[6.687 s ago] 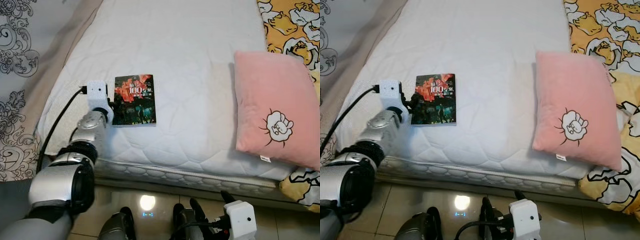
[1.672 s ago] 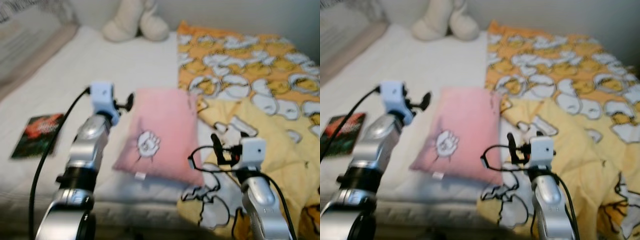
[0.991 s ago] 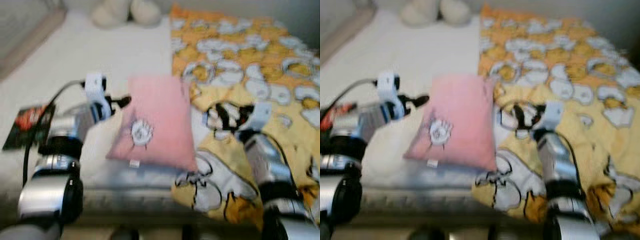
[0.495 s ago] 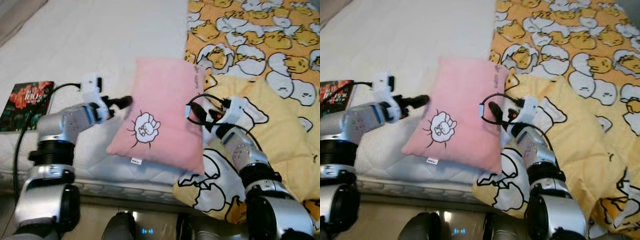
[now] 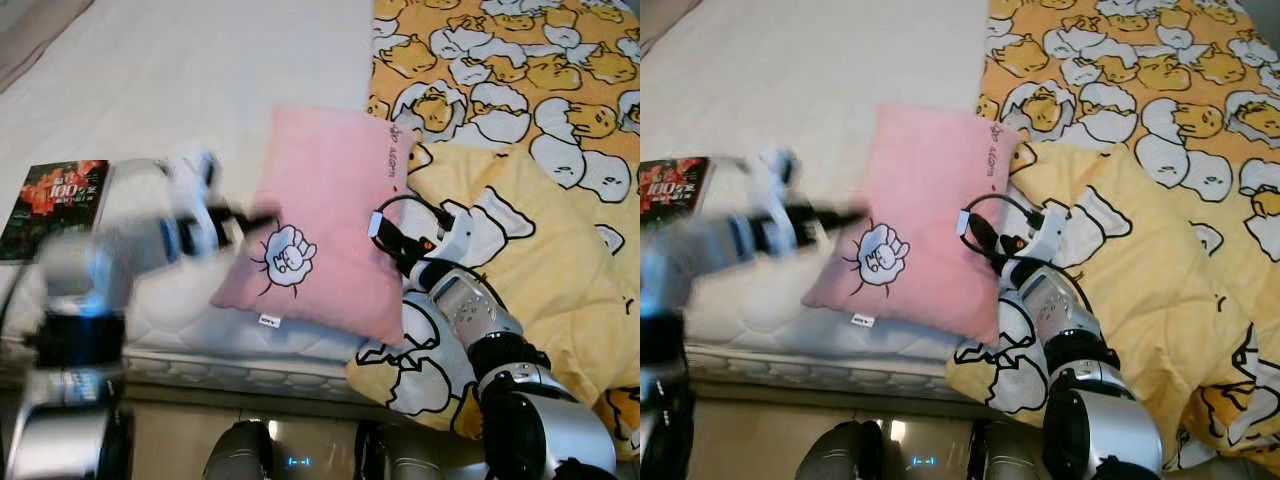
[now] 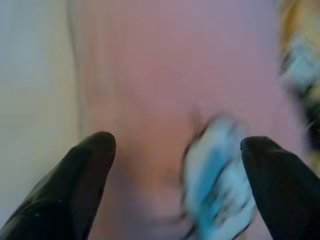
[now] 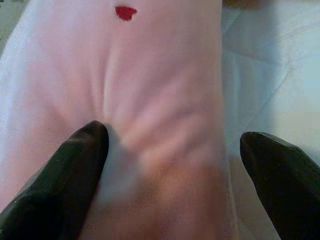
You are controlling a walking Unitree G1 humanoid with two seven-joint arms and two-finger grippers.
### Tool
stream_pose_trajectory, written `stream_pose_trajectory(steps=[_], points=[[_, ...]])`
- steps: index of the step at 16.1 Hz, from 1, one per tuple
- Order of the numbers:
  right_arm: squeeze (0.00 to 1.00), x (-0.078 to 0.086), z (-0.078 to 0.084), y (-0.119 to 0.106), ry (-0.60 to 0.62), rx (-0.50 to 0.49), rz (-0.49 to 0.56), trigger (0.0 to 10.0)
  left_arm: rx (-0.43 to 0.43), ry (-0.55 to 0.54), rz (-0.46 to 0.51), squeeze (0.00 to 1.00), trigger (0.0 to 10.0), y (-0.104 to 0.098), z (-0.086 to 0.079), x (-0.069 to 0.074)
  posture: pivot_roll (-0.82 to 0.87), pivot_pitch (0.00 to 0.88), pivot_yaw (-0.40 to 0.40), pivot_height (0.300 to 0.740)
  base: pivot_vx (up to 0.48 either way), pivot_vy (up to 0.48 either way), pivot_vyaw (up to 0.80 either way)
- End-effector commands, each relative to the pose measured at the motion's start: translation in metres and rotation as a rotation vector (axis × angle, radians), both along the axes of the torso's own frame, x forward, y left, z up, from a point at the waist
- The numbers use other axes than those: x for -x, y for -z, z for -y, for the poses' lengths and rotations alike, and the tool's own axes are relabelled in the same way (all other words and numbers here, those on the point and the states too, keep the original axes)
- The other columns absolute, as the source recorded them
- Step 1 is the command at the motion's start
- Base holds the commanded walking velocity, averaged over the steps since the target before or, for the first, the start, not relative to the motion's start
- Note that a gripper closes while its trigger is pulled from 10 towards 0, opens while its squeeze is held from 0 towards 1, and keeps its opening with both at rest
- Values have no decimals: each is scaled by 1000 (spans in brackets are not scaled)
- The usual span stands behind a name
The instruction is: Clean up the room
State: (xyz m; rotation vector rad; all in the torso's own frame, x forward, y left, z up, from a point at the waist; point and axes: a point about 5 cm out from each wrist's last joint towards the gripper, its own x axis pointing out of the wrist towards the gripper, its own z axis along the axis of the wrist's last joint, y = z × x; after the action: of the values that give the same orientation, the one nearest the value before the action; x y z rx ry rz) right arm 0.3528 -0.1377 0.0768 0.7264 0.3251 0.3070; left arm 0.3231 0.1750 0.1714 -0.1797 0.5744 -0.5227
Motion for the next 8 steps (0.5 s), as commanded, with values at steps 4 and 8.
stream_pose_trajectory(steps=[4, 8], points=[[0, 12, -10, 19, -82, 96, -60, 10000, -53, -65, -16, 0, 10000, 23, 1, -2, 25, 191, -41, 711, 0, 0, 0], [0, 11, -10, 17, -120, 142, -40, 10000, 77, -182, 120, 0, 10000, 34, 22, -28, 10, 193, -57, 711, 0, 0, 0]])
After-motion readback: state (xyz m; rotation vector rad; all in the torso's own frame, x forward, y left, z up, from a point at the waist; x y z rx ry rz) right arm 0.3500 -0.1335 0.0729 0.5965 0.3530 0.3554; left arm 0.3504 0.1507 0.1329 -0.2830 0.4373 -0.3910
